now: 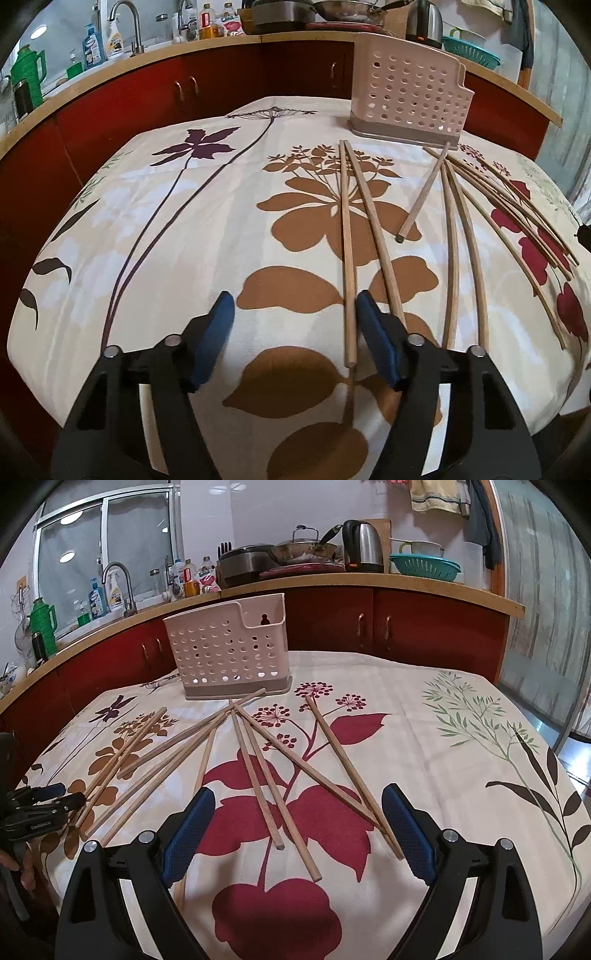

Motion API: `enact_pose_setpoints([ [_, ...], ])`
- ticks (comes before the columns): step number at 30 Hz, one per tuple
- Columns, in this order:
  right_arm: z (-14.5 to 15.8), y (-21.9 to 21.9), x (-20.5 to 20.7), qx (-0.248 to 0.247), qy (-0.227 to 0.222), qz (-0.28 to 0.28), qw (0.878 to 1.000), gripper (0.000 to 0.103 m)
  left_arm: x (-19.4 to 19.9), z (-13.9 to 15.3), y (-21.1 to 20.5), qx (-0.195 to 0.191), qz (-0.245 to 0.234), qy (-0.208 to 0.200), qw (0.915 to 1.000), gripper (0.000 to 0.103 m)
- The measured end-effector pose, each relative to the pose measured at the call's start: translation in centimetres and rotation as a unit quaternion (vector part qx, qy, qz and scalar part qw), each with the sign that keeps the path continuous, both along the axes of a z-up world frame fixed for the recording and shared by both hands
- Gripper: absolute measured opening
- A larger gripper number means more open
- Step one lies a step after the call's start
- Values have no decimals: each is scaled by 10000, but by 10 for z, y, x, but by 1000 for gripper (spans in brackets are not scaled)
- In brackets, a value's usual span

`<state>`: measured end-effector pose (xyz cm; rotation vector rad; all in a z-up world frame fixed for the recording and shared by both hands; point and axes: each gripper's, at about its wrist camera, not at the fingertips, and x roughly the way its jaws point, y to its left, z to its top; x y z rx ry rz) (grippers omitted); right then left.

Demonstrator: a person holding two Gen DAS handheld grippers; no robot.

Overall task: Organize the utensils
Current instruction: 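Lower the left gripper and close it on a wooden chopstick while the right gripper grasps another chopstick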

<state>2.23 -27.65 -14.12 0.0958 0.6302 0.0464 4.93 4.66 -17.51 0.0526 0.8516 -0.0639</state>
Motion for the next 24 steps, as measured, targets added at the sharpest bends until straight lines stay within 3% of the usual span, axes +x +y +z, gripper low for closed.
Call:
enact_pose_setpoints([
  [9, -3, -3, -1, 2, 31, 12, 10000, 89, -5, 2, -9, 183, -279, -131, 9994, 40],
  [14, -4, -9, -4, -19, 60, -47, 10000, 89, -6, 1, -9, -31, -296, -125, 9995, 33],
  [16, -6, -12, -4, -22, 88, -71, 9999, 88, -7, 1, -12, -46, -383, -140, 9992, 21],
  [20, -10, -17, -5, 30, 175, -25, 9998, 78, -8, 1, -17, -7, -453, -165, 9988, 9],
  [24, -14, -16, -8, 96, 253, 137, 9995, 60, -8, 1, -18, -30, -454, -179, 9988, 7],
])
